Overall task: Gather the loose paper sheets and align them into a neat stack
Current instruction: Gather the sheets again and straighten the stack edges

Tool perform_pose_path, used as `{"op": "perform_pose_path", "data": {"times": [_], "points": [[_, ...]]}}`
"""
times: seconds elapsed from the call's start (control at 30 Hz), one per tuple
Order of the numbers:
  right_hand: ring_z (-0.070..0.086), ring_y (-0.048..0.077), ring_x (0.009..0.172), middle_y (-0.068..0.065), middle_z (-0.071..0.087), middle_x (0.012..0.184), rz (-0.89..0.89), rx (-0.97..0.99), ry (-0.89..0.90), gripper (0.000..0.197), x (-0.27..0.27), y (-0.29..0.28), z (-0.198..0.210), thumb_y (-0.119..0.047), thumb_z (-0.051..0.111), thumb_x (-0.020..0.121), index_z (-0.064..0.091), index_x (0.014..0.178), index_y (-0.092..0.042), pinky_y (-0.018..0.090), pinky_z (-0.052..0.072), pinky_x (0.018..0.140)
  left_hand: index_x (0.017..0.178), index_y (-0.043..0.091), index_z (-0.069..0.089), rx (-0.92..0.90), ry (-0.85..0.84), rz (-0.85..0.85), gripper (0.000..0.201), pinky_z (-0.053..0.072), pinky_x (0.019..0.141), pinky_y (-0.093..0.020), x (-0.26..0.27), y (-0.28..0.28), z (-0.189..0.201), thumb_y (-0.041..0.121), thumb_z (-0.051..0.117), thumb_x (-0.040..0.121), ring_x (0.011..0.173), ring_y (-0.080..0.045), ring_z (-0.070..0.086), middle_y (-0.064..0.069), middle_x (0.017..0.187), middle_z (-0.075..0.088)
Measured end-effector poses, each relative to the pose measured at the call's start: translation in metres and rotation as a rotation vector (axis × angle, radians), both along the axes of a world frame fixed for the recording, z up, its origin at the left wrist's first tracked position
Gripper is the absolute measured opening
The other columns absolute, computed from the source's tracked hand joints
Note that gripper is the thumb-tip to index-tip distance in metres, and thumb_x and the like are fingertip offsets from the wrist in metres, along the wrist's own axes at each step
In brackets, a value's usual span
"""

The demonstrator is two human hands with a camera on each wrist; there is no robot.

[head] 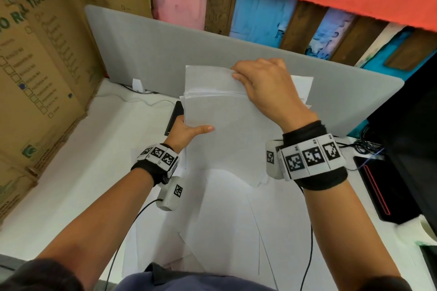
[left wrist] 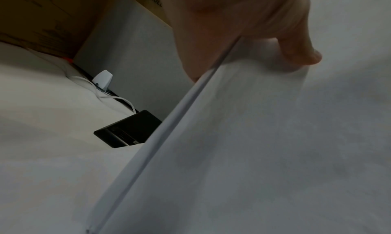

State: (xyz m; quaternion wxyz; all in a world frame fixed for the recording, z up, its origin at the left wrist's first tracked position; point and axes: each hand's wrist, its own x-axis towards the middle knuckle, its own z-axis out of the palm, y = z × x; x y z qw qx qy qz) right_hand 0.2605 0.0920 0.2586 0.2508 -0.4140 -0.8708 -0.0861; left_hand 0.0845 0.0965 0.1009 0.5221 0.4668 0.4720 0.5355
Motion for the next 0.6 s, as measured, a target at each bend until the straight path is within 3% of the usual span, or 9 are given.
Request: {"op": "perform_pose_path", "data": {"times": [0.1, 0.17, 0.3, 0.4, 0.6], "points": [[0.056, 0.029, 0.094, 0.008, 0.065, 0.099, -0.014, -0.07, -0.149, 0.026, -0.009, 0.003, -0.006, -0.023, 0.038, 0.098, 0.062, 0.104, -0.013, 0.033, 0.025, 0.079, 0.094, 0.022, 0.062, 0.014, -0.015, 0.011, 0.038, 0.051, 0.07, -0.013, -0.001, 0.001, 0.0, -0.006, 0.072, 0.071, 0.081, 0.003, 0.067, 0.014, 0.084, 0.071], [0.05, 0.027, 0.107, 0.007, 0.057, 0.115, -0.052, -0.123, -0.184, 0.032, -0.012, 0.003, -0.01, -0.031, 0.035, 0.1, 0.057, 0.118, -0.015, 0.037, 0.028, 0.086, 0.096, 0.022, 0.061, 0.021, -0.025, 0.009, 0.038, 0.052, 0.071, -0.014, 0.0, 0.001, 0.0, -0.006, 0.072, 0.071, 0.082, 0.002, 0.066, 0.008, 0.093, 0.068], [0.039, 0.028, 0.127, 0.007, 0.039, 0.144, -0.148, -0.273, -0.342, 0.07, -0.019, -0.003, -0.02, -0.061, 0.031, 0.091, 0.025, 0.144, -0.015, 0.046, 0.026, 0.102, 0.094, 0.022, 0.061, 0.046, -0.02, -0.006, 0.039, 0.051, 0.071, -0.015, 0.001, 0.001, 0.001, -0.009, 0.07, 0.072, 0.082, 0.002, 0.066, 0.014, 0.081, 0.072], [0.04, 0.029, 0.126, 0.008, 0.04, 0.142, -0.185, -0.25, -0.378, 0.079, -0.019, -0.007, -0.022, -0.062, 0.039, 0.088, 0.017, 0.147, -0.014, 0.046, 0.027, 0.103, 0.096, 0.022, 0.063, 0.048, -0.009, -0.025, 0.038, 0.051, 0.072, -0.015, 0.001, 0.002, -0.001, -0.007, 0.07, 0.073, 0.083, 0.0, 0.067, 0.016, 0.082, 0.072], [0.052, 0.032, 0.111, 0.009, 0.056, 0.123, -0.314, -0.149, -0.351, 0.06, 0.005, -0.011, -0.015, -0.043, 0.056, 0.088, 0.035, 0.137, -0.016, 0.043, 0.033, 0.093, 0.092, 0.018, 0.064, 0.018, -0.007, 0.011, 0.03, 0.05, 0.068, -0.011, 0.002, 0.006, -0.003, -0.004, 0.072, 0.073, 0.078, 0.002, 0.067, 0.019, 0.076, 0.072]]}}
